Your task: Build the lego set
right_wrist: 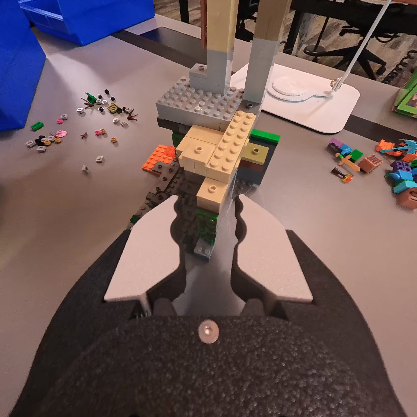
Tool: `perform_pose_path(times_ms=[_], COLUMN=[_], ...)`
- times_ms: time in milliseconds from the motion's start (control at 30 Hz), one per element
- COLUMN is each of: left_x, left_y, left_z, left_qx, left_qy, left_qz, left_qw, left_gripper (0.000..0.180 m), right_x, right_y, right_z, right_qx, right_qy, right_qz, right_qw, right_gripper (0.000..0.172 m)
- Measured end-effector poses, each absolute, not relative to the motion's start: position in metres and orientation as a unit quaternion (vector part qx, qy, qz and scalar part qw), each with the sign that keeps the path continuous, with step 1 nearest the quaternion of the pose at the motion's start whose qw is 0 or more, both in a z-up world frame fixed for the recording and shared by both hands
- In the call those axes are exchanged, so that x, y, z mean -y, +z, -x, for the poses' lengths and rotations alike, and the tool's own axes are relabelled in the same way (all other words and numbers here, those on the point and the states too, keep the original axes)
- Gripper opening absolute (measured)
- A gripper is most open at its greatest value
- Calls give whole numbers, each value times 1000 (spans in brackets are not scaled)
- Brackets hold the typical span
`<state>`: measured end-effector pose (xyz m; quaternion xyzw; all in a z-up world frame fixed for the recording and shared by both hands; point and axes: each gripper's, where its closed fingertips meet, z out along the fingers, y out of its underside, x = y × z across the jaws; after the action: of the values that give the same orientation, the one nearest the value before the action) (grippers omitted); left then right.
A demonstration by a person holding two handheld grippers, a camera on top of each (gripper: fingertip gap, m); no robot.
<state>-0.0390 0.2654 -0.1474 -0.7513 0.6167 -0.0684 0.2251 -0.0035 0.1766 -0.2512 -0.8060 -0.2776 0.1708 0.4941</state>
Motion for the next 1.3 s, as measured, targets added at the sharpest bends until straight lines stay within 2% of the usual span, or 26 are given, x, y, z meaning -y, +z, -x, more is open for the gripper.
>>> perform_pose_path(times_ms=[1300], left_x=[-257], left_y=[-153], left_z=[32], left_qx=[-621], left_qy=[-84], left_qz=[761], left_qw=[167], left_gripper=[8], right_x=[-175], right_y=[-250], right_z=[4], right_qx=[285], right_qy=[184], right_qz=[799], right_qw=[496], right_gripper=[46])
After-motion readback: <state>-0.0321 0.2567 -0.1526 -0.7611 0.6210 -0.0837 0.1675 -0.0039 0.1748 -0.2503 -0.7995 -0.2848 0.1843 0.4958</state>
